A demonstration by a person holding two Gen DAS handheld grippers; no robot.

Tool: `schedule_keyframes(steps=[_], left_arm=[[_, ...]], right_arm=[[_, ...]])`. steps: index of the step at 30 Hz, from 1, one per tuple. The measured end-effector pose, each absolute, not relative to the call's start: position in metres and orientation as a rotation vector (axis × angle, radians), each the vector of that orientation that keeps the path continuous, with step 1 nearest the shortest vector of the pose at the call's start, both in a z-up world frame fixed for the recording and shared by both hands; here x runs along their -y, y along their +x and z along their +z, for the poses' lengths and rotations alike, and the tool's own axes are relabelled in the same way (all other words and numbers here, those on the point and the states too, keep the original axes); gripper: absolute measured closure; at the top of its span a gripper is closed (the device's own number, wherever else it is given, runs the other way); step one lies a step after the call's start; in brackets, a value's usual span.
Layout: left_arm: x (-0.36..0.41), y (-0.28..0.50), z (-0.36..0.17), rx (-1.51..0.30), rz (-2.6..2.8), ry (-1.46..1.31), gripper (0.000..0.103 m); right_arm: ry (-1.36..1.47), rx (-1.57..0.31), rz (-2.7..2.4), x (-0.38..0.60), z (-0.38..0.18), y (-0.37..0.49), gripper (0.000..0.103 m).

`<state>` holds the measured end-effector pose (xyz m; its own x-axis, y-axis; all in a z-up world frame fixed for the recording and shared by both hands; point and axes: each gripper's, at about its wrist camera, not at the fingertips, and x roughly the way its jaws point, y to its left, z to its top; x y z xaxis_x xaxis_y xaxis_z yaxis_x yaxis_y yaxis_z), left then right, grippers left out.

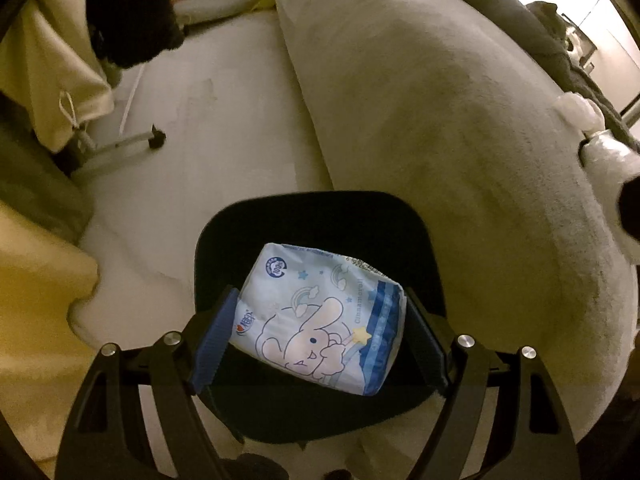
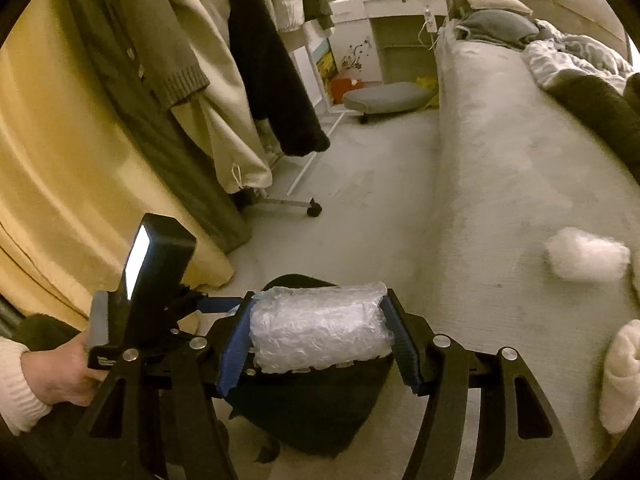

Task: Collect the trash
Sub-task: 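Carry the diaper pack and bubble wrap to the black bin and release both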

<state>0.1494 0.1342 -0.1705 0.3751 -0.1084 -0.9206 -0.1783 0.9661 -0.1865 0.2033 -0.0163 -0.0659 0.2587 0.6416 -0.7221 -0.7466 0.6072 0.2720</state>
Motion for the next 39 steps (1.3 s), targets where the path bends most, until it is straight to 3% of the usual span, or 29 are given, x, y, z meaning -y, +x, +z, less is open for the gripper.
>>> schedule_keyframes(steps=[4,9,22,39], left_arm=[[-0.141,0.143,-0.168,-1.208,0.031,-0.291,0.019],[-0.145,0.134,-0.157,-1.184,0.03,-0.283,0.01],[-0.178,0.11,-0.126,-1.043,0.081,-0.256,0.009],[-0.195,0.095,-0.068,-0.807,0.149,-0.198,0.028]], right_arm=[[-0.14,-0.933,0.944,0.009,-0.073,0.204,0.04],[-0.14,-0.972,0.928,0.002,-0.085,0.207,0.04],[-0.217,-1.043,0.931,-0.029,-0.117,0.203,0.04],[-0.376,-1.135,0.956,-0.078,-0.168,0.19,0.04]])
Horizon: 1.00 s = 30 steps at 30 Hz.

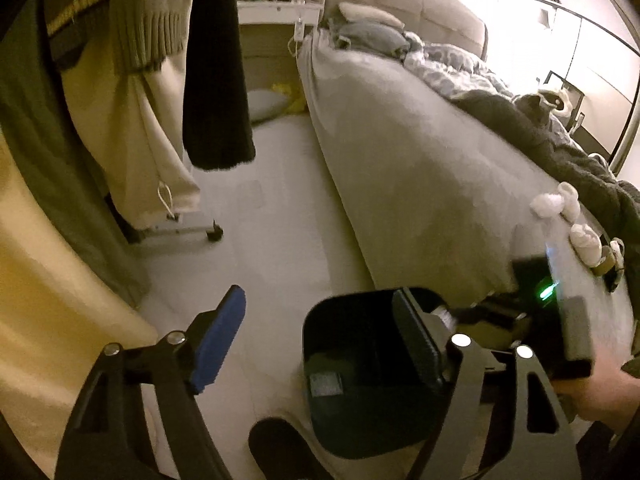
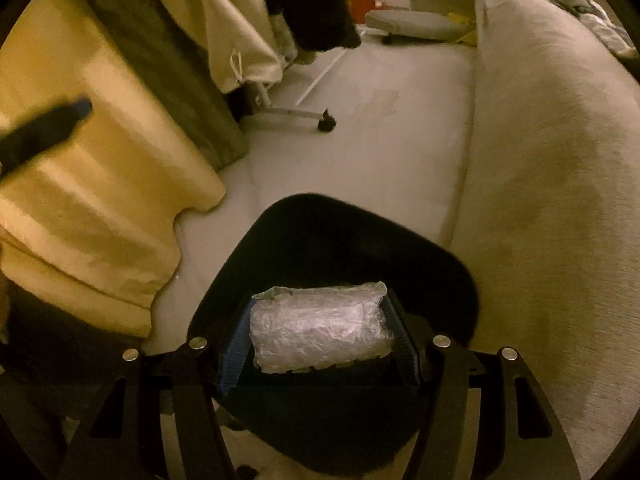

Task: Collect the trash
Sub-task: 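Carry the diaper pack and bubble wrap to the black bin and release both, then move both tools back over the bed toward the remaining items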

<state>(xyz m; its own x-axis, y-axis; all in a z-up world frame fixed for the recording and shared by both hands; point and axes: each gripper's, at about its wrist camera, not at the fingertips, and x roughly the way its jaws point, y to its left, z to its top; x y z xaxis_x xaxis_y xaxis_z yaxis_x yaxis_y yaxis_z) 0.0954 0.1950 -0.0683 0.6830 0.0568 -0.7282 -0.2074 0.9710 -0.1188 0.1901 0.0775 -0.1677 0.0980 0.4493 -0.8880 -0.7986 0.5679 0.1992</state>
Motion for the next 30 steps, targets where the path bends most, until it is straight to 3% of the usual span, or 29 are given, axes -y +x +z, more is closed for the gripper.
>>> schedule_keyframes(steps=[4,6,11,13,16,30], left_arm=[[-0.19,0.096,-0.056,-0.757,0.125,-0.192,0.031],[-0.187,0.098,-0.051,-0.744,0.116,-0.205,0.037],[-0.178,0.103,-0.028,-0.674,0.084,-0.189,0.039],[-0.176,0.103,-0.021,-0.649,0.075,-0.2,0.039],[-0.177,0.102,-0.009,-0.615,0.074,-0.232,0.038],[-0.15,0.118,0.018,-0.538,0.057,-0.237,0.037]], right_arm=[[-0.439,-1.156,0.947,-0.088,-0.183,0.184,0.04],[-0.477,-1.175,0.934,-0.094,-0.191,0.18,0.04],[-0.501,-1.183,0.924,-0.098,-0.195,0.177,0.039],[-0.493,-1.193,0.921,-0.095,-0.192,0.177,0.031],[-0.457,-1.186,0.924,-0.09,-0.184,0.177,0.022],[-0.38,-1.027,0.965,-0.047,-0.12,0.179,0.021]])
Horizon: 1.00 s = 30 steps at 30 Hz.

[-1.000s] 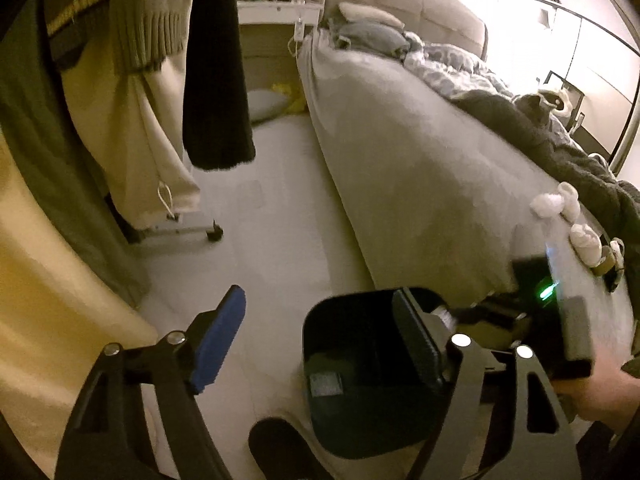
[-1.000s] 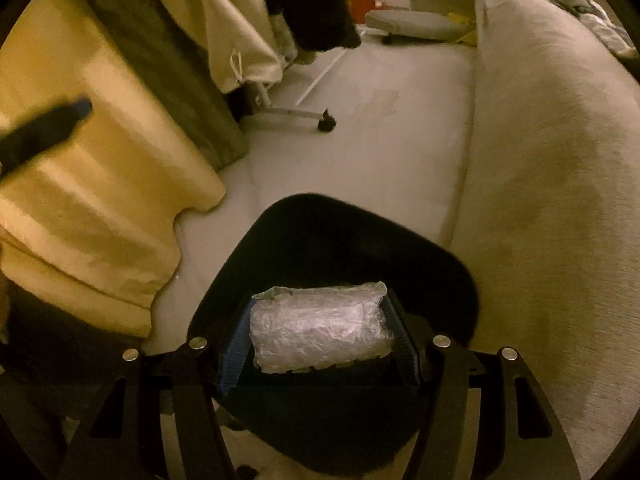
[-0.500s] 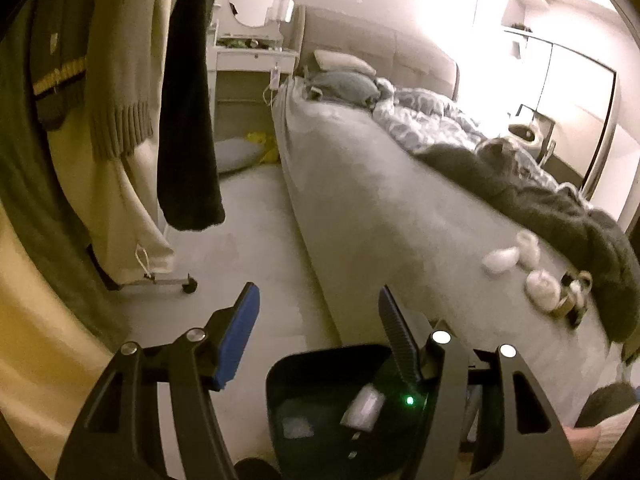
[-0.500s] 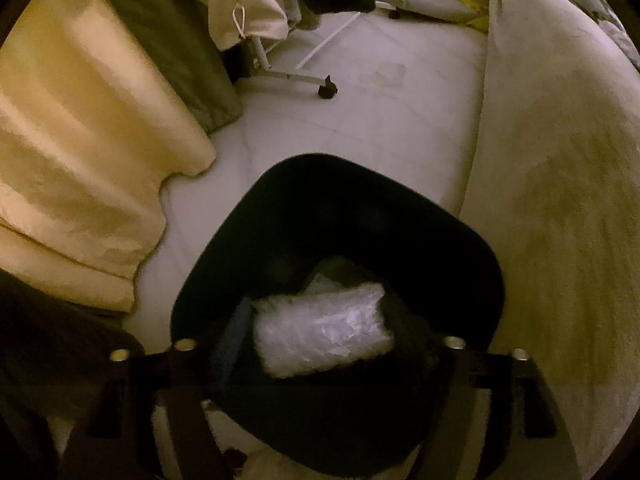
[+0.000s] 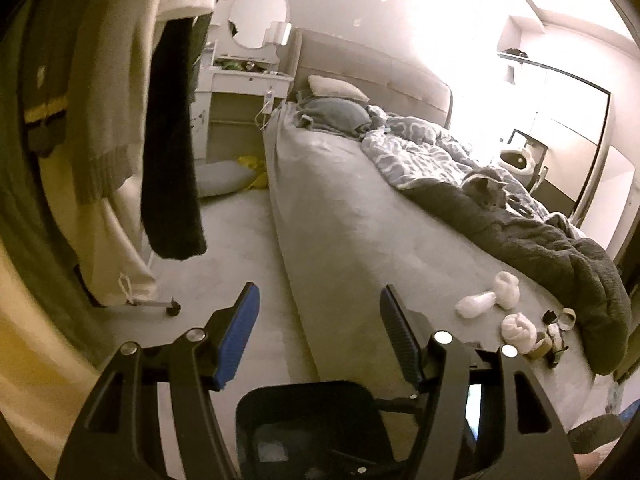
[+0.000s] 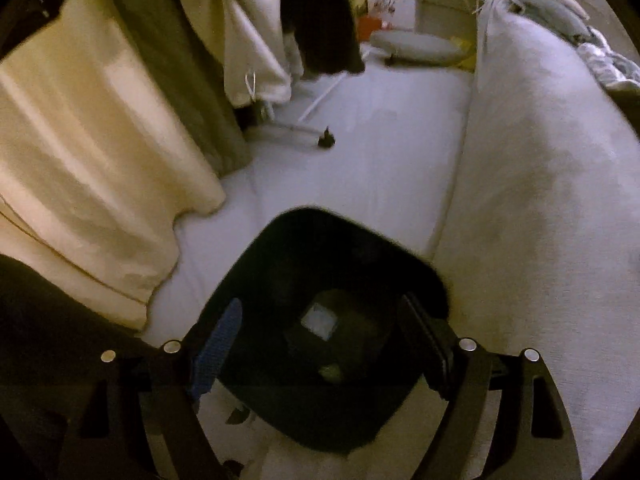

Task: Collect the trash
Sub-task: 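Move both tools back over the bed toward the remaining items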

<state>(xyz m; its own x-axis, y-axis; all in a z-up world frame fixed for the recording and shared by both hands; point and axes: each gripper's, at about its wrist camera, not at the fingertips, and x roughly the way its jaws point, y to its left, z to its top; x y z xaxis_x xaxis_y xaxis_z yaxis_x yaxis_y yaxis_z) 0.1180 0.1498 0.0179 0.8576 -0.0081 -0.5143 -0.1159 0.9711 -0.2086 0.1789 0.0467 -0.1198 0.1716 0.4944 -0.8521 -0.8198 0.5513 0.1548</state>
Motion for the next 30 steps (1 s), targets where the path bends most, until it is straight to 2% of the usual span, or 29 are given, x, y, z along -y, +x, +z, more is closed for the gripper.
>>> schedule_keyframes(steps=[12,30], left_arm=[[-0.096,0.14,0.026,-0.539,-0.004,-0.205,0.035],[-0.007,0.188,0.015,-0.628,-0.176,-0.215,0.025]], right_arm=[[-0.328,-0.84,0.912,0.032,-0.061,0.188,0.019],[-0.38,-0.585,0.799,0.164,-0.014,0.189,0.014]])
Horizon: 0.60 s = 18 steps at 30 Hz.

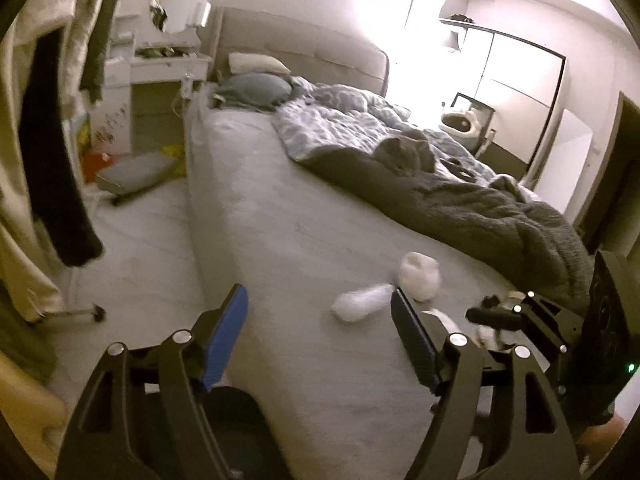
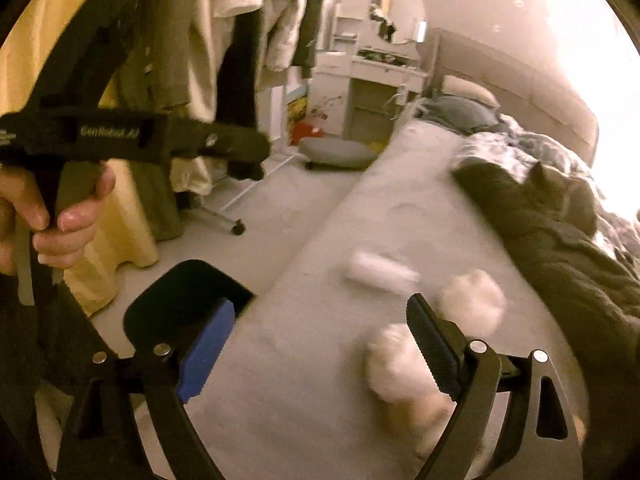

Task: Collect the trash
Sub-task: 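Move both tools back over the bed toward the remaining items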

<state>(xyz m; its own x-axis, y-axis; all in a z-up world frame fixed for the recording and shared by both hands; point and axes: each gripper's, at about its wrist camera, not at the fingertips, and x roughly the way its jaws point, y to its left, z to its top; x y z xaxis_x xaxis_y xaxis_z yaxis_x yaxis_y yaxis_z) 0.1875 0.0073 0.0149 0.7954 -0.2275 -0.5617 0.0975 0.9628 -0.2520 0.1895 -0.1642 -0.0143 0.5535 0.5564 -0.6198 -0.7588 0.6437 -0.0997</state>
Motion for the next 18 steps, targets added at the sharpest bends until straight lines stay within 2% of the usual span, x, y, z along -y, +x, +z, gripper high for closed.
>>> schedule_keyframes(steps=[11,18], left_arm=[[0.038,0.211,-0.005,-0.713,-0.25,-0.234,0.021],[0.07,0.225,-0.017,-0.759,-0.287,-0.211,0.02]], right_arm=[[-0.331,-0.6,0.705,0.232,-0.019,0.205,0.014],[-0.324,-0.677,0.708,0.259,-0.039,0.219,0.014]])
